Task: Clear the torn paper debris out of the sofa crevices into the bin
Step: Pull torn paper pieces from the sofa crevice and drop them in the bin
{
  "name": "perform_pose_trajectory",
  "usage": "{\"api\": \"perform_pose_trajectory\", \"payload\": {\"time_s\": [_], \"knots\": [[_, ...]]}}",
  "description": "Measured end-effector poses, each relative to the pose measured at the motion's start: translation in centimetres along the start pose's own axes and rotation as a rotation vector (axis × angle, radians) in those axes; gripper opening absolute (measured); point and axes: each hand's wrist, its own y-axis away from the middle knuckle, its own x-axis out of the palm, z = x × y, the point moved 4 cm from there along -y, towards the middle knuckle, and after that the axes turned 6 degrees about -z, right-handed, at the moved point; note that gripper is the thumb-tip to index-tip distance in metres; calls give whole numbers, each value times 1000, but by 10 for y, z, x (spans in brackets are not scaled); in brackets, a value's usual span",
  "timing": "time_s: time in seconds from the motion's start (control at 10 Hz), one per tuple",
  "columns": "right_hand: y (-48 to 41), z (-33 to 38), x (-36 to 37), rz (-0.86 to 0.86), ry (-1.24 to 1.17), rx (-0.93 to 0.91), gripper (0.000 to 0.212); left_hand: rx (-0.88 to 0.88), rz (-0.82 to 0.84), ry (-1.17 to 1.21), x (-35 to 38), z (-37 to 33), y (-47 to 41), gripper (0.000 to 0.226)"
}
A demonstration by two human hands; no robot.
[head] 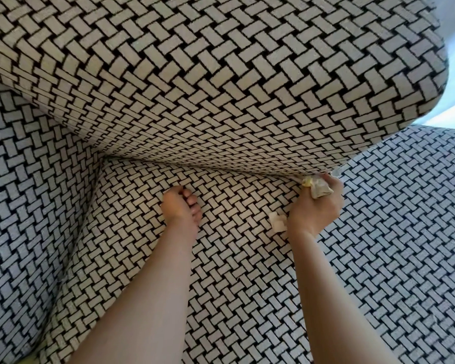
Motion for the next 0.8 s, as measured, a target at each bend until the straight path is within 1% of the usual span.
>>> {"api": "perform_pose_trajectory", "payload": {"time_s": [0.1,0.2,0.3,0.4,0.5,0.6,0.7,0.8], "knots": [[-3,-5,-9,-8,-99,10,22,8,4,-3,0,0,0,37],[-7,-7,-16,-16,-133,48,21,15,-4,-9,0,0,0,37],[-4,-4,-20,58,-184,46,21,12,-8,-6,0,0,0,36],[10,-7,-21,226,-169,15,19,18,-5,-3,0,0,1,36],[25,-13,-23,277,-83,-51,13,23,14,0,0,0,1,36],[23,-13,-29,241,-42,-93,13,27,41,5,0,0,2,36],[14,-11,-41,244,-40,-51,11,35,51,8,0,1,2,36],[13,-12,-51,322,4,-103,21,42,54,4,0,1,2,36]]}}
